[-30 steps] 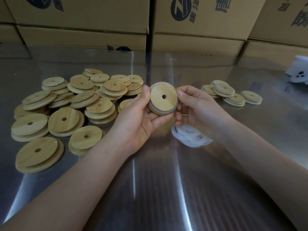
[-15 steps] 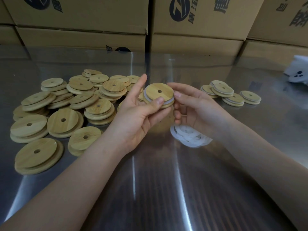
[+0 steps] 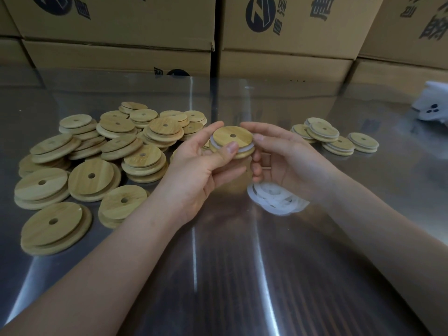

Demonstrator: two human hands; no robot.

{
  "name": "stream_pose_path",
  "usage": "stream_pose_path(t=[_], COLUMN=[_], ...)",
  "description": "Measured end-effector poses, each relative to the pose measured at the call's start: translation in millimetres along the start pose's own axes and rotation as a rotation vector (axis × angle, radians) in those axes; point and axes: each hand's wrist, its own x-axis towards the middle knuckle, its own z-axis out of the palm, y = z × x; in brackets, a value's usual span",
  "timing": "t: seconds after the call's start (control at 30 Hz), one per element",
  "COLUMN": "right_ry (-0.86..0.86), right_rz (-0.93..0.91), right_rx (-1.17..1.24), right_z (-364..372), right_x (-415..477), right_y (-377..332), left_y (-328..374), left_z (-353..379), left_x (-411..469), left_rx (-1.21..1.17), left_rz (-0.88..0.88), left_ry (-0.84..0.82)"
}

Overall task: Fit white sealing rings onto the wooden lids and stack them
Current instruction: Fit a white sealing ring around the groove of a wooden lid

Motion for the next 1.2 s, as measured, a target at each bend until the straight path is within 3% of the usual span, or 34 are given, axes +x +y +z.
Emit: stream_pose_path(t=[0.13,0.33,0.43,0.6,0.73,0.9,1.03,1.2], right_ry=[0.017,0.111,0.271,0.700,0.856,0.890,0.791,0.796], right_rz=[-0.028,-0.113,-0.147,-0.164,-0.062,0.072,0.216,0.377], right_rx=[-0.060,-0.056,-0.036,-0.220,-0.354,-0.432,-0.506,-0.849], right_z=[3.6,2.7,-4.0,-28.3,-50.6,-67.4,-79.8,-89.8], right_x=[-1.1,-0.7,0.7,4.7,5.7,5.6,5.4,5.4], right_y=[3.0,0.4,-5.1,-12.0,-15.2,-15.3,-14.7,-12.2], left_y=[-2.0,-5.6,-4.3,-2.1,-4.7,-6.0,-6.1,-4.4], left_z=[0.1,3.3,5.5,8.0,7.8,4.9,5.6,6.6], left_x=[-1.2,-1.0,-2.6,-5.5,-5.8,-4.1,-3.7,-4.8], left_rx=[0.234,0.290,0.326,0.418,0.464,0.477,0.481,0.495], left_rz=[0.016,-0.029,-0.061,-0.085,-0.085,-0.091,-0.098,-0.103], left_ry=[0.001,-0.005,0.022,0.025,-0.005,-0.022,-0.024,-0.022])
